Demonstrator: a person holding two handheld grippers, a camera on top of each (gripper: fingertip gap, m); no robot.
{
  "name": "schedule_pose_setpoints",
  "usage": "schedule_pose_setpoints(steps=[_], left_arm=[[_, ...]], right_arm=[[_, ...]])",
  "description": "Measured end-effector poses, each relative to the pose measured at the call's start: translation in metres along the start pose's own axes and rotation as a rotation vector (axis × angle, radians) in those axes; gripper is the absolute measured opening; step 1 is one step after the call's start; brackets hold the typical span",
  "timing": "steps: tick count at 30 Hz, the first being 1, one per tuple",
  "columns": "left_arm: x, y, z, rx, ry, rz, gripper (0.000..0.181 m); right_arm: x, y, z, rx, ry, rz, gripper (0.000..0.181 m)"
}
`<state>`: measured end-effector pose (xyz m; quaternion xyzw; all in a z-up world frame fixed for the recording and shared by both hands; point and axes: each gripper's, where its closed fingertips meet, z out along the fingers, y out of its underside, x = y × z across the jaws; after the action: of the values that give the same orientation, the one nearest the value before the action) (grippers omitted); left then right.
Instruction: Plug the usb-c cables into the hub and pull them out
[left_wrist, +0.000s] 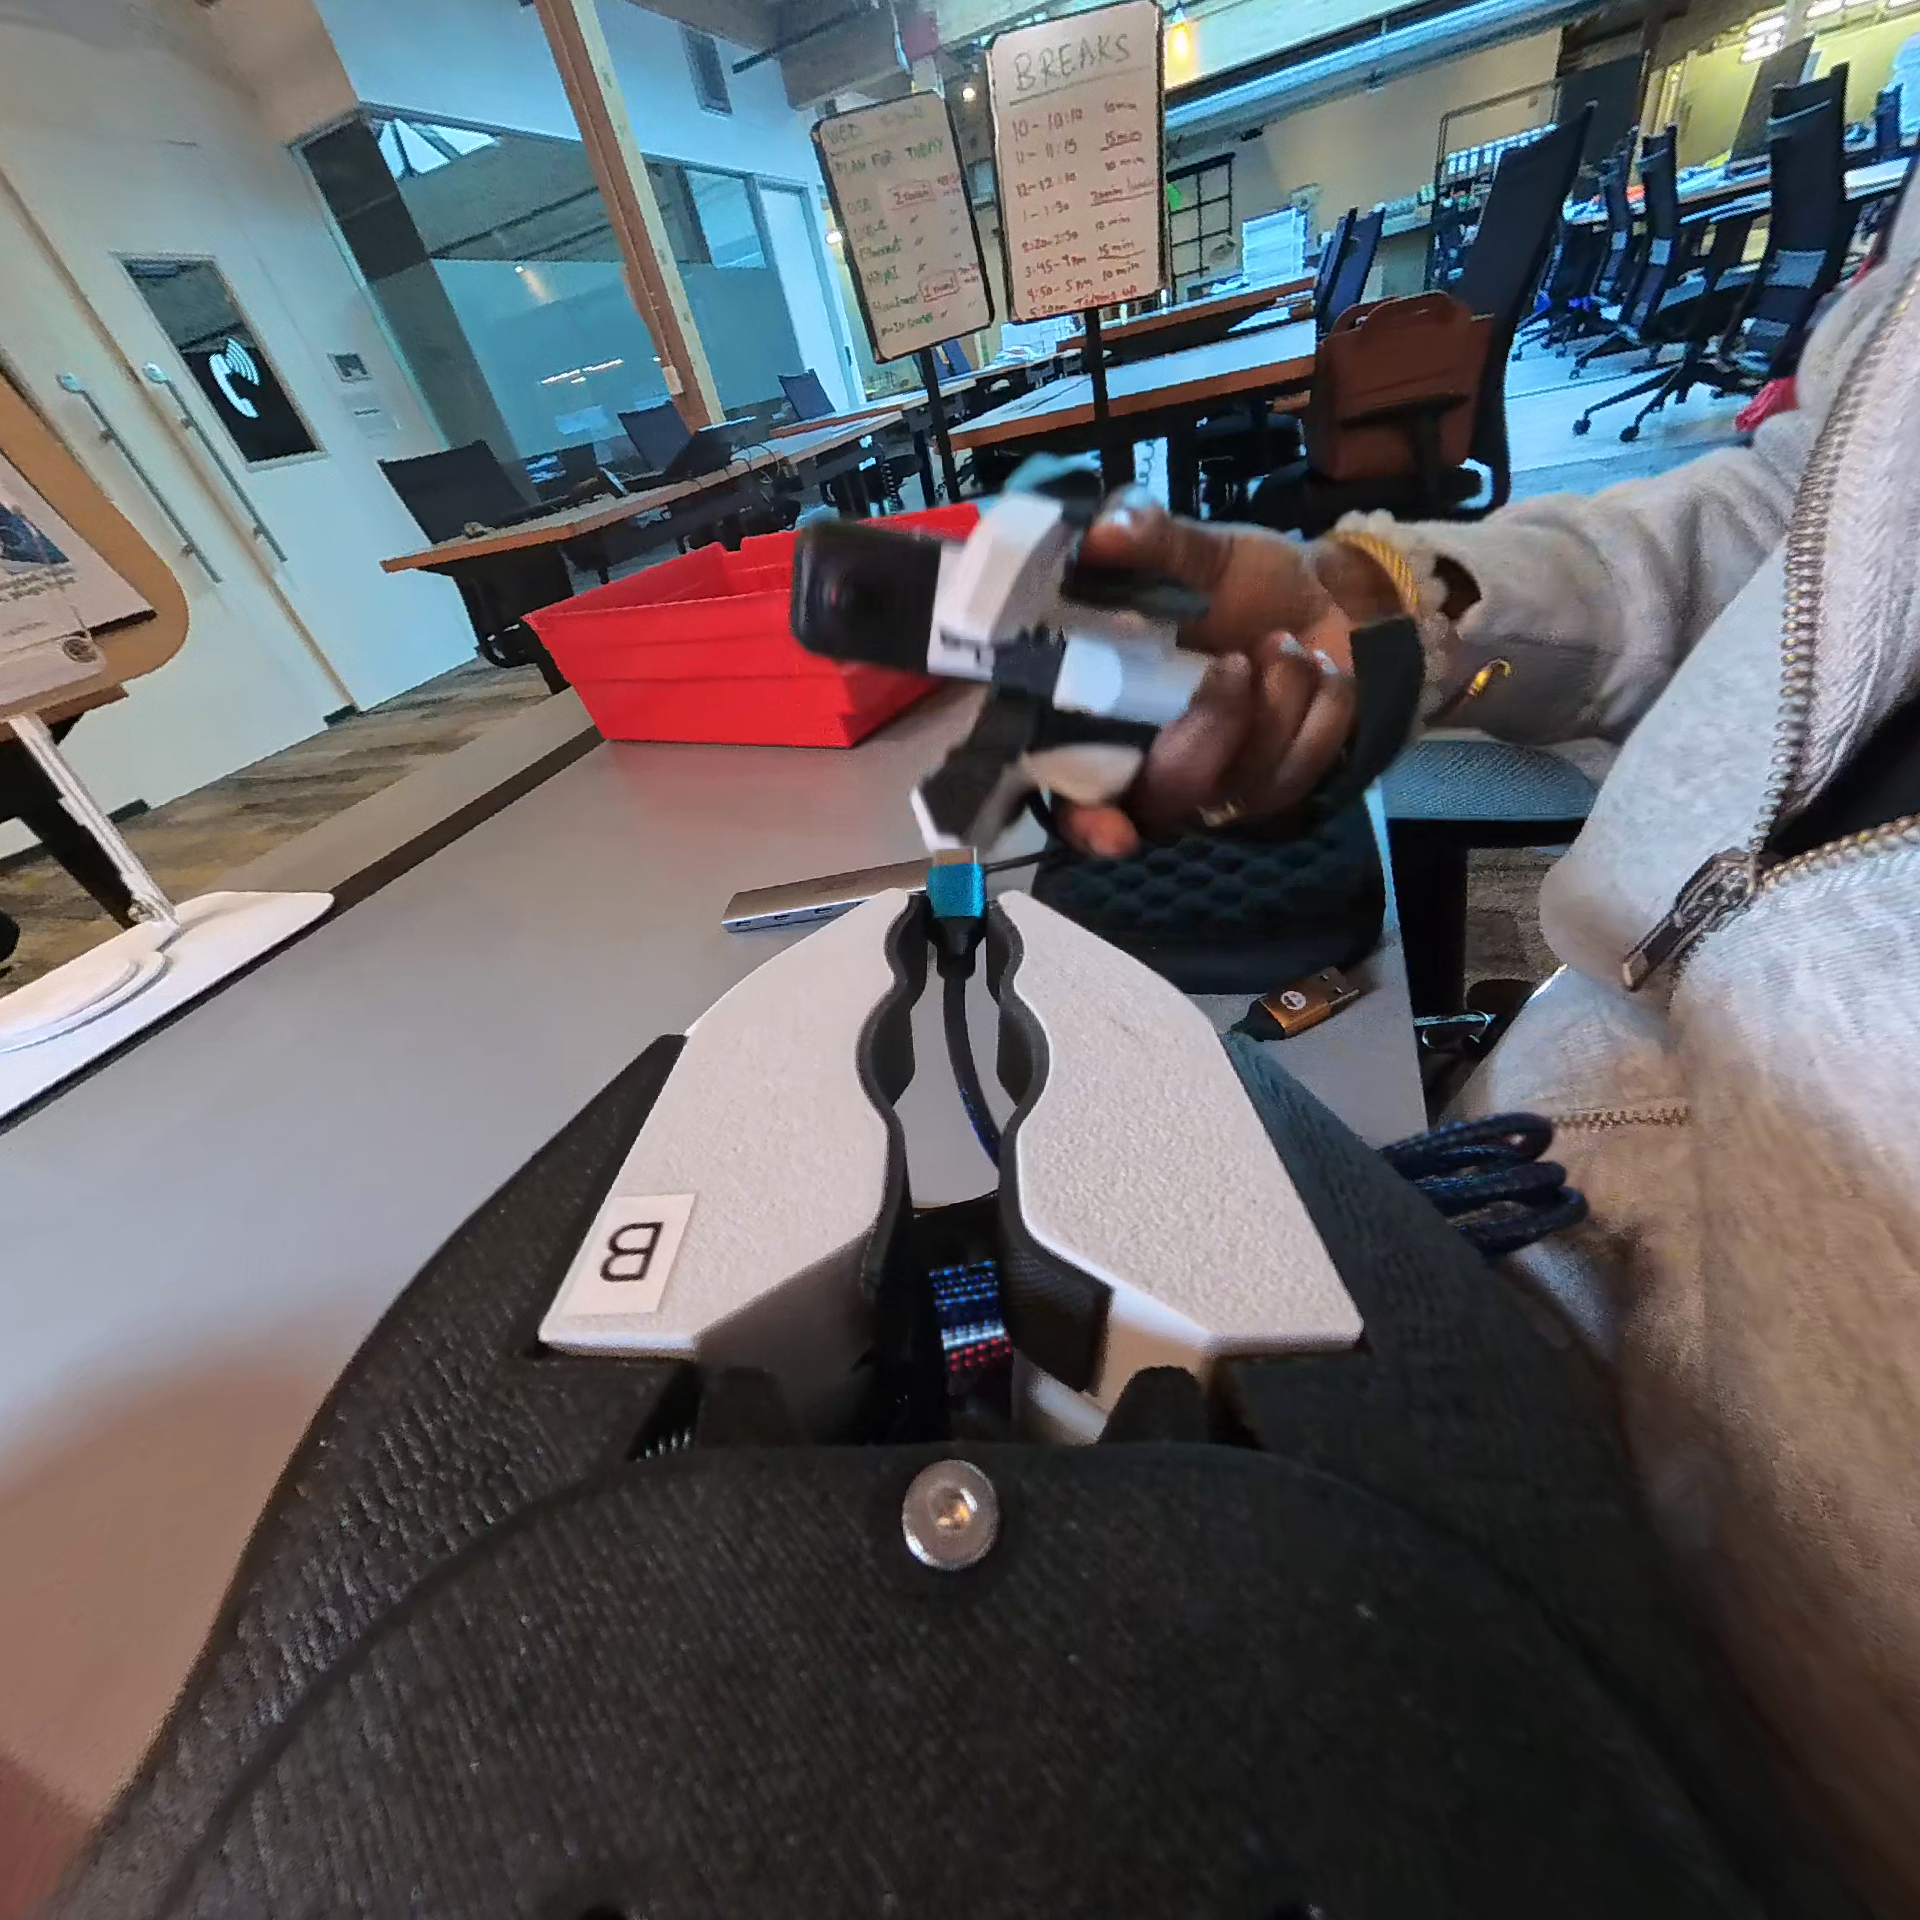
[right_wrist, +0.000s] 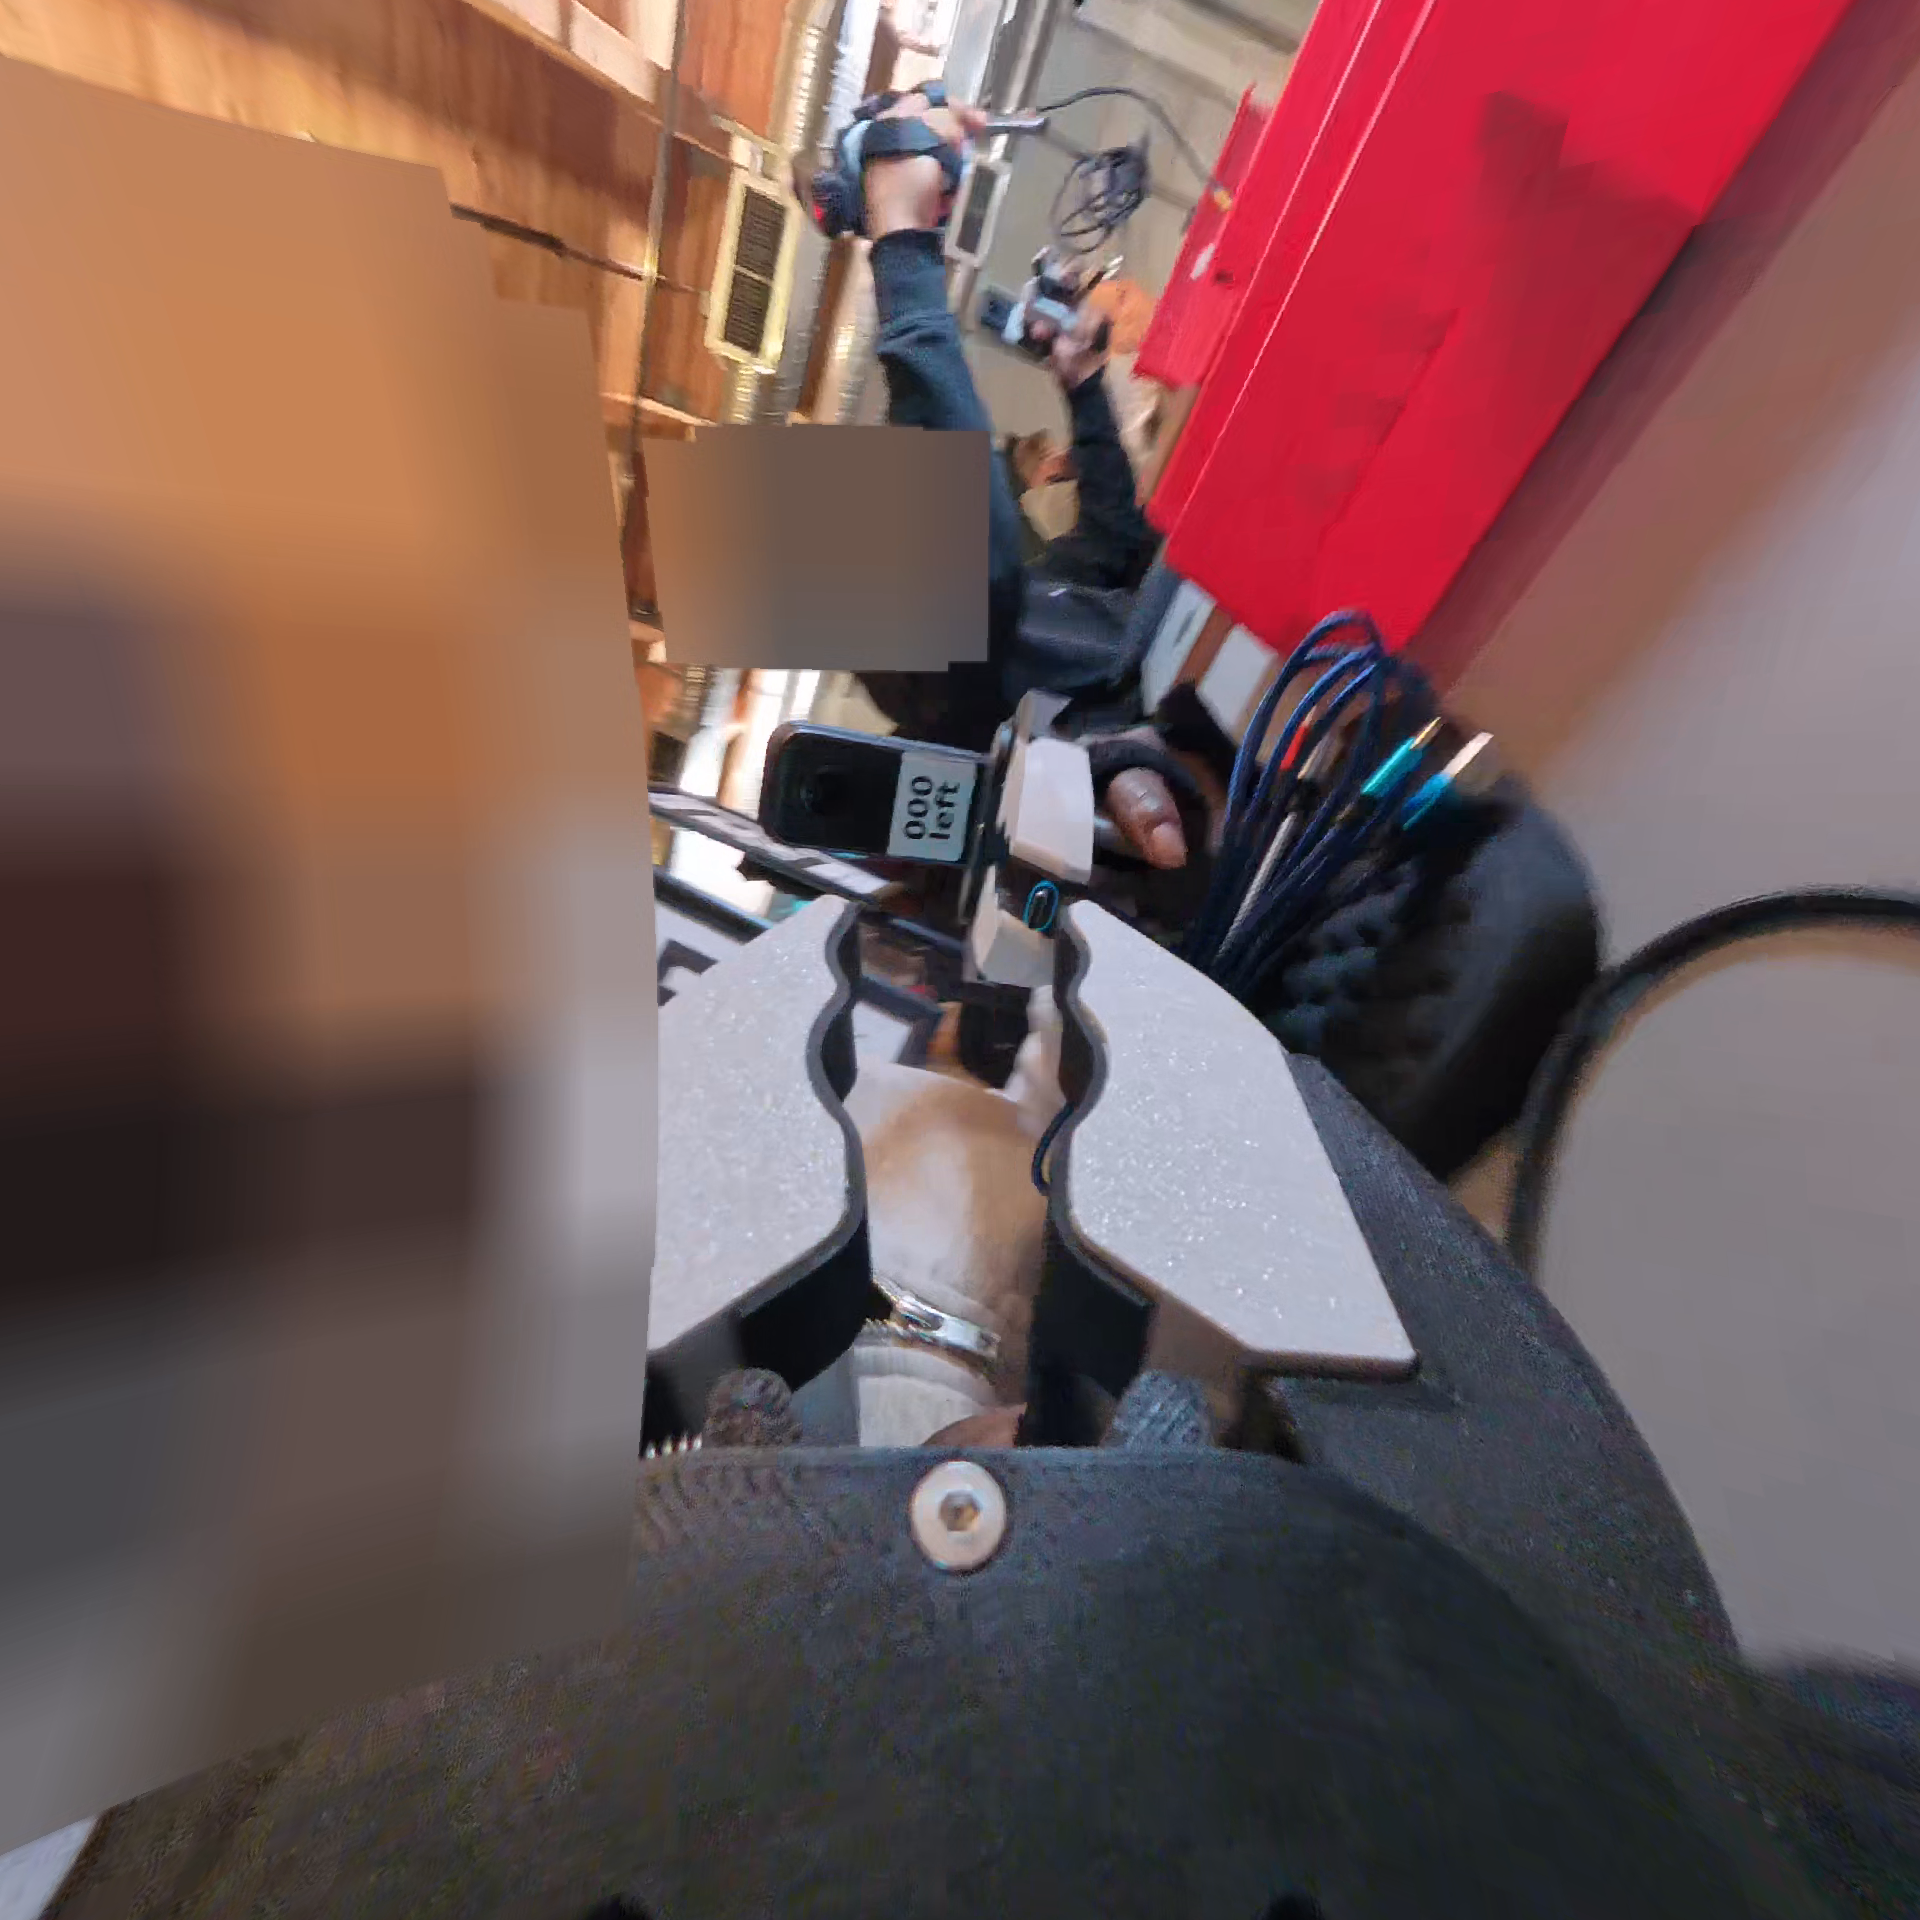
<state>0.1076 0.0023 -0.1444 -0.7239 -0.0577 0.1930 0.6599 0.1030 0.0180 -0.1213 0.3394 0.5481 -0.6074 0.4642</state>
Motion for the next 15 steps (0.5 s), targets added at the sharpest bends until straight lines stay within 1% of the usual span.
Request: schedule_pose_setpoints(steps=[1, 3, 4, 6, 8, 9, 10, 12, 14, 15], left_arm=[[0.000, 0.000, 0.000, 0.002, 0.003, -0.004, 0.011], [0.000, 0.001, 0.000, -0.005, 0.000, -0.004, 0.011], [0.000, 0.002, 0.001, -0.011, -0.001, 0.000, 0.011], [0.003, 0.003, 0.002, -0.024, 0.009, 0.016, 0.011], [0.004, 0.005, 0.003, -0.033, 0.014, 0.027, 0.011], [0.004, 0.005, 0.003, -0.036, 0.016, 0.027, 0.011], [0.004, 0.005, 0.003, -0.037, 0.013, 0.024, 0.011], [0.003, 0.004, 0.003, -0.029, 0.011, 0.019, 0.011], [0.002, 0.003, 0.001, -0.014, 0.002, 0.016, 0.011], [0.002, 0.002, 0.001, -0.008, -0.001, 0.015, 0.011]], right_arm=[[-0.001, -0.008, -0.013, 0.013, 0.062, -0.066, 0.037], [0.007, -0.029, -0.047, 0.053, 0.248, -0.173, 0.039], [0.016, -0.041, -0.068, 0.085, 0.353, -0.194, 0.040], [0.036, -0.059, -0.110, 0.136, 0.548, -0.200, 0.041], [0.061, -0.064, -0.144, 0.119, 0.707, -0.166, 0.041], [0.072, -0.063, -0.154, 0.087, 0.737, -0.122, 0.042], [0.080, -0.061, -0.159, 0.054, 0.734, -0.065, 0.042], [0.096, -0.059, -0.162, 0.006, 0.719, 0.056, 0.042], [0.111, -0.056, -0.161, -0.062, 0.718, 0.124, 0.041], [0.116, -0.056, -0.159, -0.081, 0.708, 0.150, 0.033]])
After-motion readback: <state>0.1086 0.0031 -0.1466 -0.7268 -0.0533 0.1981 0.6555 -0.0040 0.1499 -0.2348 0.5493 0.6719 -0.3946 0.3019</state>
